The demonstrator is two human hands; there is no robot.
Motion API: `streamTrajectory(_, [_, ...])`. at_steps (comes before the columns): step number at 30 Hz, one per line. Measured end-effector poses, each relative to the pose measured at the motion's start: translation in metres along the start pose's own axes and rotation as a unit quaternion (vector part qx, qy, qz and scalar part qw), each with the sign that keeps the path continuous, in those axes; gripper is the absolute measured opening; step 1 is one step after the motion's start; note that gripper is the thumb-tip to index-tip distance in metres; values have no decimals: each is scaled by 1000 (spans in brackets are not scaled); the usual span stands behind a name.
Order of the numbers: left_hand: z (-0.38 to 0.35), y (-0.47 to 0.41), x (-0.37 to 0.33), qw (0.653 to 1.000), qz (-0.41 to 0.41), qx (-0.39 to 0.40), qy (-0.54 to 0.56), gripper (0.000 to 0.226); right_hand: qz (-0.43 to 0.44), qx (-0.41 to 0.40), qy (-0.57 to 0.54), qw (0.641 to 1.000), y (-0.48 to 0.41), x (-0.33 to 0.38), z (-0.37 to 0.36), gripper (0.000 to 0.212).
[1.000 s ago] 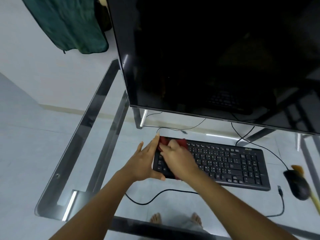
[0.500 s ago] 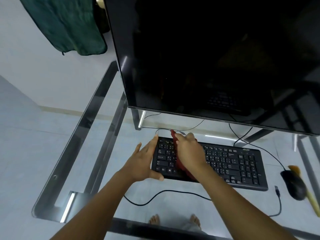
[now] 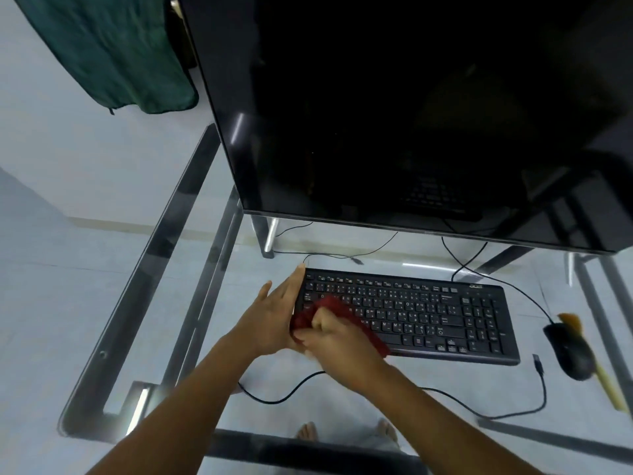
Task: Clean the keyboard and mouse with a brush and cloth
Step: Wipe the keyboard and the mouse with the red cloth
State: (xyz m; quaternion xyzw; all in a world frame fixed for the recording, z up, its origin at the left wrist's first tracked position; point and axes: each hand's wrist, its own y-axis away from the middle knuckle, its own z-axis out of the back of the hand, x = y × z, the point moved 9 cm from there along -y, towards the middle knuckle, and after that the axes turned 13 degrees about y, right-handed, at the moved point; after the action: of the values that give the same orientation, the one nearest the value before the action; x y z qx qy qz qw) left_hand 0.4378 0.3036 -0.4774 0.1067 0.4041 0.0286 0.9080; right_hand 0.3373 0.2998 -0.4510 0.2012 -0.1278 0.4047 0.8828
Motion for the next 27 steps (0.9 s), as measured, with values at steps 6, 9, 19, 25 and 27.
streamTrajectory(6, [-1, 1, 1, 1000, 15, 2, 23, 144, -42, -5, 13, 999, 44, -70, 30, 38])
streamTrajectory(9, [-1, 1, -3, 1000, 10, -1, 25, 144, -5, -2, 61, 998, 56, -75, 23, 30])
streamTrajectory(19, [-2, 1, -2, 1000, 4, 10, 16, 146, -42, 20, -19, 999, 37, -55, 17, 39])
streamTrajectory(25, [-3, 1, -4, 1000, 8, 3, 20, 144, -209, -208, 24, 955, 36, -118, 60, 35])
streamTrajectory(27, [-2, 0, -5, 1000, 10, 4, 14, 144, -223, -222, 43, 948, 17, -91, 52, 30])
